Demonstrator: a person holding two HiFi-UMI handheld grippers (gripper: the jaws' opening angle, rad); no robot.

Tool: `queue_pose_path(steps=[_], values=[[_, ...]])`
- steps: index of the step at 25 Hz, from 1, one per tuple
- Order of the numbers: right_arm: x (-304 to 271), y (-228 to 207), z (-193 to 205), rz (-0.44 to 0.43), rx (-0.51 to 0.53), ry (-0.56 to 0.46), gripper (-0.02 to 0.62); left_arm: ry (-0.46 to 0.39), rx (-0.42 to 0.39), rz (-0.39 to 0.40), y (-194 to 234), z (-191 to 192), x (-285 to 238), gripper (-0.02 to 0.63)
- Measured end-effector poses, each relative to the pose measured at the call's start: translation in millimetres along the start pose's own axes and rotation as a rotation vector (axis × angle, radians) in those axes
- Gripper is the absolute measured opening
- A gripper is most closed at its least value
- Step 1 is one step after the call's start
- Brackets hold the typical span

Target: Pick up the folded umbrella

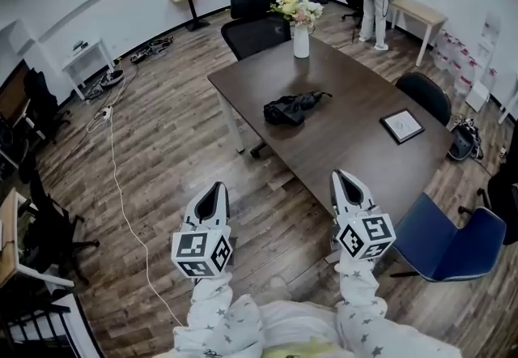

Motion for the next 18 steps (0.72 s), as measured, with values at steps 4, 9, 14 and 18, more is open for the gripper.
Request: queue_pose_path(steps=[4,9,14,18], values=[[-34,-2,7,0.019,0.008,0.029,0.021,0.018,0.000,0.028,15,1,-31,0.028],[-61,-9,16,0.037,-0.018,0.054,0.021,0.049,0.002,0.051,28,7,-58,0.028],[-86,-15,22,0.050,-0.035,0.073,0.021,0.080,0.019,0.056,43,10,-81,0.028],[-111,-26,24,0.063,-0.040,0.076,0.021,0.097,0.024,0.063,55,12,-109,0.028]])
Point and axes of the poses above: the fingertips, and each gripper's own axes: x backward along the fingers, y to its left, z out of its underside, the point moved 7 cm from there along x, backward along the fingers, and after that the axes turned 7 degrees about y, right-handed, at the moved point
